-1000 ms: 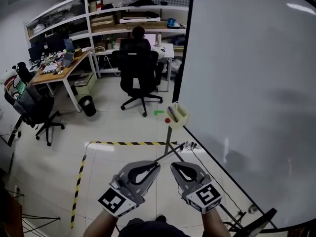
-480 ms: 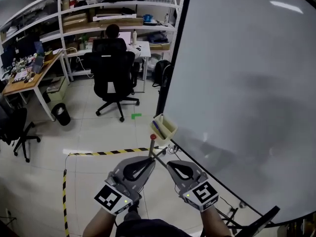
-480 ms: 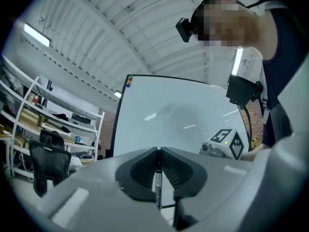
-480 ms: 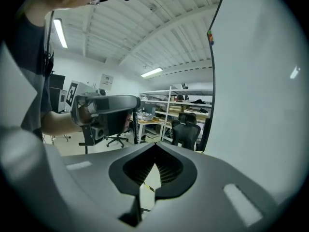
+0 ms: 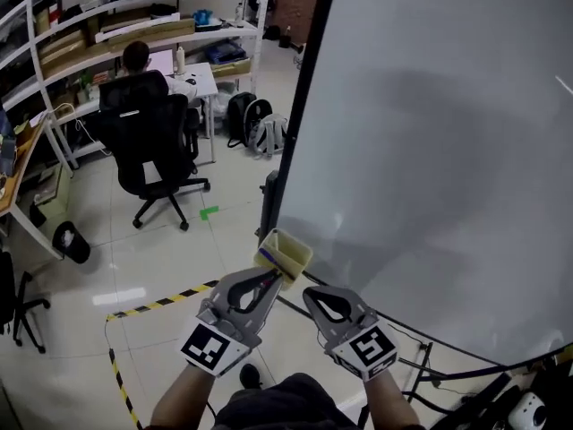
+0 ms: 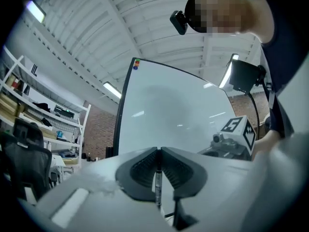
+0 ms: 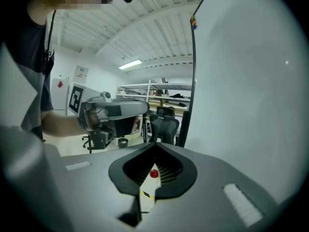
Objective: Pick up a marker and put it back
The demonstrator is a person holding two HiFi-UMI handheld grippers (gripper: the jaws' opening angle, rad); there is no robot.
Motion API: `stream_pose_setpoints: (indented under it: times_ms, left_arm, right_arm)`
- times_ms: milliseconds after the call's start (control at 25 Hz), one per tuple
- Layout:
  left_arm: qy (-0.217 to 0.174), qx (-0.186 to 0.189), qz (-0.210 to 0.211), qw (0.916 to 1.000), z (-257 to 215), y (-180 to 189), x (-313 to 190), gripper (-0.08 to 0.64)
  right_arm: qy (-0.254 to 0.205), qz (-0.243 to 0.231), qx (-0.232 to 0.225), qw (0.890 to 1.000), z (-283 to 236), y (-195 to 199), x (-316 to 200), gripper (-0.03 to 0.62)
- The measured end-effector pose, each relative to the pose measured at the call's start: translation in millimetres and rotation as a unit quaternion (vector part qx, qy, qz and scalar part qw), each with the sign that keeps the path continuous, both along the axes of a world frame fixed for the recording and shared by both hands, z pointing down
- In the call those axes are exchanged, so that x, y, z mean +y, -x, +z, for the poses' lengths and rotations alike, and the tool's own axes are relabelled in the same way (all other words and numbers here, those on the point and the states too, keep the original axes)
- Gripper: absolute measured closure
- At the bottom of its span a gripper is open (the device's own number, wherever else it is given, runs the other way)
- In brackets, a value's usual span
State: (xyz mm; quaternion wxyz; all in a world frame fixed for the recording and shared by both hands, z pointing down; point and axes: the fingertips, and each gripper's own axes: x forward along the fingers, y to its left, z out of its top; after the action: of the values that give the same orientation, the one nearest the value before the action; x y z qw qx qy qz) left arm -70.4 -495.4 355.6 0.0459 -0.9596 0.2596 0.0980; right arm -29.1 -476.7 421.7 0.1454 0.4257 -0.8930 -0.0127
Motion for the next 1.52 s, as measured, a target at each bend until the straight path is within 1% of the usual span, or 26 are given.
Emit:
stream_pose_setpoints:
  times_ms: [120, 240, 360, 480, 600, 760, 920, 1040, 1120, 1280, 1400, 1520]
  left_arm:
    - [0.021, -0.003, 0.018, 0.9996, 18.4, -13.2, -21.3, 0.534]
    - [0.009, -0.025, 0.03, 0.9992, 33.3, -30.7, -36.2, 0.534]
    - [-0.002, -0.062, 0.039, 0.9973, 55.8, -50.1, -49.0, 0.534]
    - [-0.007, -0.09, 0.044, 0.995, 72.9, -65.0, -56.0, 0.534]
    - [0.008, -0.093, 0.045, 0.9946, 82.5, -75.2, -59.9, 0.532]
    - [0.025, -0.114, 0.045, 0.9921, 102.3, -84.4, -65.6, 0.529]
    - [0.023, -0.129, 0.044, 0.9903, 115.6, -85.3, -67.3, 0.529]
    - [0.029, -0.13, 0.049, 0.9899, 120.8, -85.7, -67.7, 0.528]
    - [0.032, -0.135, 0.052, 0.9889, 125.7, -85.7, -67.5, 0.497]
    - [0.031, -0.136, 0.058, 0.9885, 124.9, -82.3, -62.4, 0.497]
    - [0.024, -0.136, 0.07, 0.988, 120.3, -86.5, -56.8, 0.497]
    - [0.01, -0.125, 0.082, 0.9887, 107.5, -87.7, -53.2, 0.497]
  right_arm:
    - [0.019, 0.027, 0.0, 0.999, 10.6, -11.6, -12.3, 0.592]
    - [0.024, 0.035, 0.009, 0.999, 15.4, -21.5, -22.1, 0.592]
    - [0.034, 0.041, 0.003, 0.999, 22.7, -33.7, -37.2, 0.592]
    - [0.043, 0.037, 0.0, 0.998, 23.7, -42.9, -50.4, 0.592]
    - [0.049, 0.032, -0.004, 0.998, 25.7, -48.4, -56.1, 0.592]
    - [0.055, 0.027, -0.013, 0.998, 35.3, -53.5, -64.2, 0.592]
    - [0.057, 0.024, -0.018, 0.998, 43.3, -54.7, -69.5, 0.592]
    - [0.062, 0.023, -0.016, 0.998, 50.3, -53.7, -70.7, 0.592]
    - [0.062, 0.023, -0.013, 0.998, 53.5, -51.3, -70.8, 0.592]
    - [0.058, 0.031, -0.01, 0.998, 48.5, -47.8, -66.8, 0.592]
    - [0.05, 0.042, -0.006, 0.998, 42.4, -52.9, -63.9, 0.592]
    - [0.039, 0.058, -0.009, 0.998, 33.4, -57.9, -61.5, 0.592]
